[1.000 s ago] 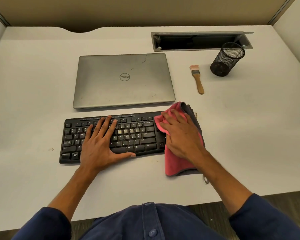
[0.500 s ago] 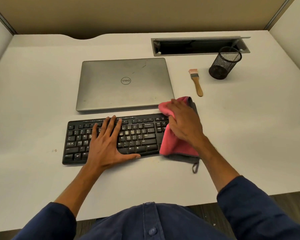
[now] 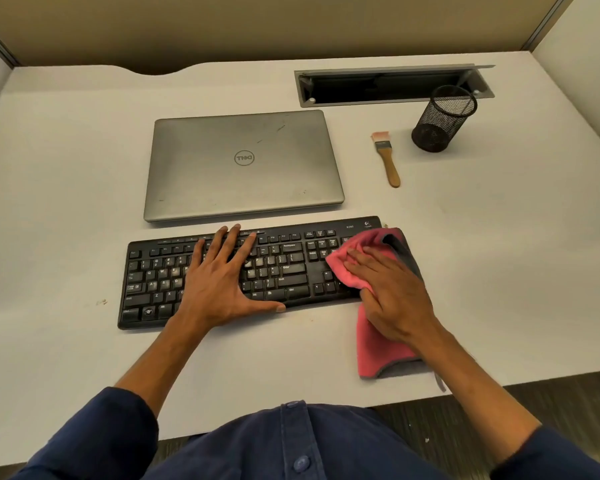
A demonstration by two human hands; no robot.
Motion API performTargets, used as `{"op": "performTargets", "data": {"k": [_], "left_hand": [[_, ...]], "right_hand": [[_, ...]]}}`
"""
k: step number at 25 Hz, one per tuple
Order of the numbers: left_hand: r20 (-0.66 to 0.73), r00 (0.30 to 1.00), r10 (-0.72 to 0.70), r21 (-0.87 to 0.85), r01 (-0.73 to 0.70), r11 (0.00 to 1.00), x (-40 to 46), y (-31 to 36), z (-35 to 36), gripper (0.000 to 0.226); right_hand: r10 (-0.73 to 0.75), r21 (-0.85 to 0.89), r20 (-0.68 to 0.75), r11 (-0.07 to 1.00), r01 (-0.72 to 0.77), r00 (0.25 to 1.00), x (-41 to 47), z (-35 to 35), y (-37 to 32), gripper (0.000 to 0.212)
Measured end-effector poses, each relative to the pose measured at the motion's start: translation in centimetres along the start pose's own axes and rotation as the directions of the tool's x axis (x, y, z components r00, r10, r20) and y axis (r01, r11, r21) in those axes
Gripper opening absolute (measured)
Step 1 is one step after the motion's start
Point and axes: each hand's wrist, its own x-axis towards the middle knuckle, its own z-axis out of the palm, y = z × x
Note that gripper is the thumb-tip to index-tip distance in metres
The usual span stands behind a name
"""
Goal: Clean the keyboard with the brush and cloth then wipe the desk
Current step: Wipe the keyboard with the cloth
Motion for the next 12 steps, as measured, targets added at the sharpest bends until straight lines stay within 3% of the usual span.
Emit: {"op": "performTargets", "data": {"k": [4, 6, 7, 9, 12], "left_hand": [[0.030, 0.999, 0.015, 0.031, -0.016, 0.999, 0.2, 0.3, -0.2, 0.143], [0.060, 0.997, 0.045, 0.048, -0.048, 0.998, 0.7, 0.9, -0.2, 0.144], [0.069, 0.996, 0.057, 0.052, -0.061, 0.997, 1.0, 1.2, -0.1, 0.144], [0.071, 0.995, 0.063, 0.054, -0.067, 0.996, 1.5, 1.8, 0.0, 0.143], [0.066, 0.996, 0.066, 0.059, -0.070, 0.996, 1.6, 2.0, -0.1, 0.139]], "right_hand": [[0.266, 0.251, -0.222, 0.945, -0.209, 0.938, -0.1, -1.9, 0.1, 0.050], [0.291, 0.377, -0.226, 0.906, -0.192, 0.930, 0.6, -1.5, -0.2, 0.051], [0.232, 0.361, -0.193, 0.920, -0.151, 0.954, 1.0, -0.9, -0.4, 0.053], [0.088, 0.113, -0.088, 0.990, -0.078, 0.992, 1.3, 1.2, -0.5, 0.061], [0.099, -0.123, -0.059, 0.987, -0.105, 0.993, 1.4, 2.9, 0.5, 0.063]]}}
